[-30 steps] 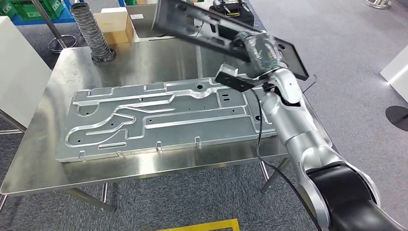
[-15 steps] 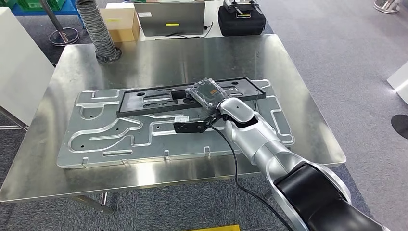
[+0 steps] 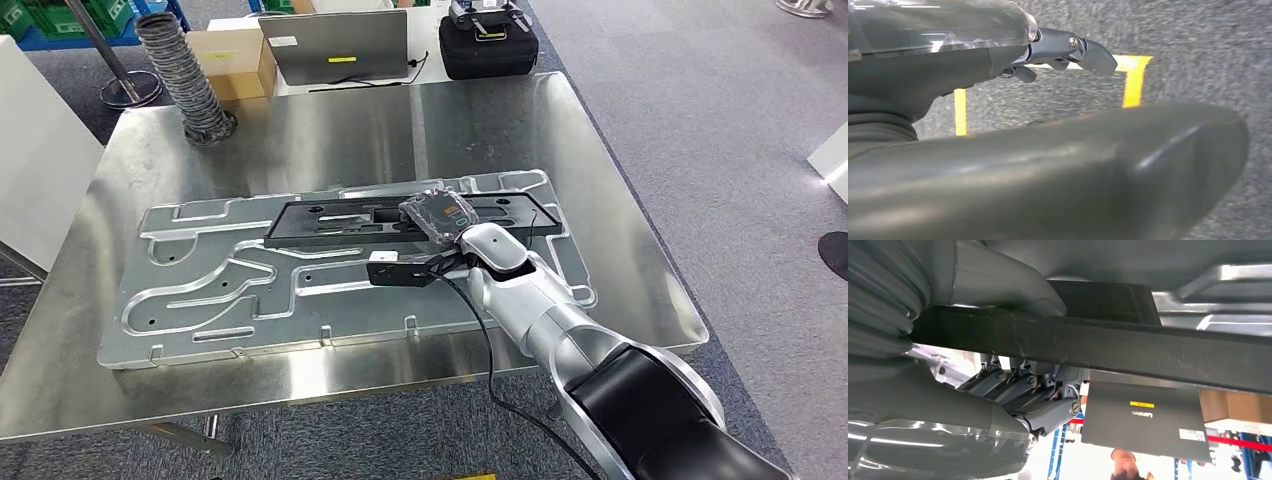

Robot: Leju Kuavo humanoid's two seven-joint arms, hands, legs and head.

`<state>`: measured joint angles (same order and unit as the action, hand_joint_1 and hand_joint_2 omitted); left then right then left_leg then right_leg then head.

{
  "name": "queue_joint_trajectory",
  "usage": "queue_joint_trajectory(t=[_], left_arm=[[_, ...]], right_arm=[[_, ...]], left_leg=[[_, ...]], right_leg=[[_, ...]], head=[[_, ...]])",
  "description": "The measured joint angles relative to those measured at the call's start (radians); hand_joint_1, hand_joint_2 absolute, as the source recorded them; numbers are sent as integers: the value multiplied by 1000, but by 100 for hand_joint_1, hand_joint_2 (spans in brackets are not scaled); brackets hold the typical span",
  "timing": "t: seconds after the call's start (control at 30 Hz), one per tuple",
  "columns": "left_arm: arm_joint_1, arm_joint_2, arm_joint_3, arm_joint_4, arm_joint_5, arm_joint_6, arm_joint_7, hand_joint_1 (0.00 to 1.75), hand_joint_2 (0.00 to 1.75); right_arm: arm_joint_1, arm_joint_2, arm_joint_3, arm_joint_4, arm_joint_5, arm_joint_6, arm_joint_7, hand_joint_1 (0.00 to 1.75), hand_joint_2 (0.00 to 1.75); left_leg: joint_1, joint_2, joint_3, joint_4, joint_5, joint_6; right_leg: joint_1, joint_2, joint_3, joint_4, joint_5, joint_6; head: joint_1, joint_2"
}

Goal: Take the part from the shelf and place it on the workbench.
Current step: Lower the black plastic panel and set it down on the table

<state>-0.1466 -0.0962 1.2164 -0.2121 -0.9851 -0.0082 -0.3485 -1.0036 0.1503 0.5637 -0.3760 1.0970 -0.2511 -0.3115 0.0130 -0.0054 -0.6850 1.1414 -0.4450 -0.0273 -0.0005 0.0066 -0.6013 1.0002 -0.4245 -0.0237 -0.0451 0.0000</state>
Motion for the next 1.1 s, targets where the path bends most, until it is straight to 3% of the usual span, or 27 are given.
queue_joint_trajectory(t=[0.07,0.17,0.23,0.27,0.33,0.37,0.4,0.43,0.47,0.53,0.6,0.73,0.77,0.83,0.9,0.93,0.97,1.03,1.1], left_arm=[[-2,1,-2,0,-1,3,-11,0,0],[-4,1,-8,0,-3,10,-19,0,0],[-5,0,-12,0,-3,13,-21,0,0],[-6,0,-14,0,-3,14,-22,0,0],[-8,0,-16,0,-3,18,-24,0,0],[-8,0,-17,0,-3,21,-25,0,0],[-8,0,-17,0,-4,23,-26,0,0],[-8,0,-18,0,-4,25,-27,0,0],[-8,0,-20,0,-4,27,-28,0,0],[-9,-1,-22,0,-5,28,-32,0,0],[-10,-2,-23,0,-5,29,-36,0,0],[-11,-1,-23,0,-5,27,-40,0,175],[-11,-1,-23,0,-5,27,-41,0,175],[-10,-2,-24,0,-6,25,-42,0,175],[-8,-2,-24,0,-6,25,-42,0,175],[-8,-2,-24,0,-6,25,-42,0,175],[-8,-2,-24,0,-7,25,-42,0,175],[-9,-2,-24,0,-9,25,-41,0,175],[-11,-2,-25,0,-13,24,-39,0,87]], right_arm=[[0,0,0,5,-2,0,-3,152,175],[6,-1,0,12,-2,-1,-9,152,175],[7,-1,0,14,-2,-1,-11,152,175],[7,-1,-1,16,-2,-1,-13,152,175],[11,-1,-1,20,-2,-1,-22,152,175],[16,-1,-1,22,-2,0,-27,152,175],[21,-1,-1,25,-2,0,-32,152,175],[25,-1,-1,27,-2,0,-35,152,175],[27,-1,-1,28,-2,-1,-39,152,175],[27,0,-1,29,-1,-2,-45,152,175],[29,0,-1,29,0,-3,-52,152,175],[34,2,-1,30,3,-5,-63,0,0],[37,2,-1,31,4,-5,-67,0,0],[48,3,-1,34,4,-4,-74,0,0],[62,3,-1,37,4,-3,-78,0,0],[67,3,-1,39,4,-2,-79,0,0],[71,3,-1,40,4,-2,-79,0,0],[72,2,-1,40,3,-2,-81,0,0],[73,2,-1,41,1,-2,-85,0,0]], left_leg=[[-2,0,53,-108,36,9],[-3,-1,64,-128,36,26],[-1,0,68,-134,38,38],[0,0,70,-136,39,42],[0,1,70,-137,38,48],[0,1,70,-136,38,48],[0,1,71,-136,37,48],[0,0,72,-136,37,48],[0,-1,73,-136,36,47],[-2,-2,76,-134,33,42],[-4,-3,77,-134,31,34],[-3,-2,73,-117,13,13],[-3,-1,58,-80,-10,9],[0,0,1,46,-74,3],[1,0,-48,146,-104,-2],[2,0,-49,145,-92,-4],[4,0,-29,103,-62,-5],[8,1,38,-33,-1,-5],[8,0,75,-108,18,4]], right_leg=[[4,2,1,7,-8,8],[5,4,0,10,-12,23],[3,2,-10,37,-33,36],[0,1,-29,80,-58,42],[-4,-1,-96,219,-121,52],[-6,-1,-128,281,-141,55],[-7,-1,-146,310,-142,56],[-8,-1,-144,298,-123,55],[-8,-2,-120,245,-89,52],[-5,-2,-48,94,-21,42],[2,-2,-10,12,2,31],[0,-3,0,-5,5,10],[-3,-4,3,-10,7,5],[-3,-6,6,-12,7,-1],[-3,-6,6,-10,5,-2],[-3,-5,6,-7,3,-1],[-4,-4,6,-4,1,2],[-4,-1,6,7,-8,10],[-1,1,2,17,-14,20]], head=[[0,0],[0,0],[0,0],[0,0],[0,0],[0,0],[0,0],[0,0],[0,0],[0,0],[0,0],[0,0],[0,0],[0,0],[0,0],[0,0],[0,0],[0,0],[0,0]])
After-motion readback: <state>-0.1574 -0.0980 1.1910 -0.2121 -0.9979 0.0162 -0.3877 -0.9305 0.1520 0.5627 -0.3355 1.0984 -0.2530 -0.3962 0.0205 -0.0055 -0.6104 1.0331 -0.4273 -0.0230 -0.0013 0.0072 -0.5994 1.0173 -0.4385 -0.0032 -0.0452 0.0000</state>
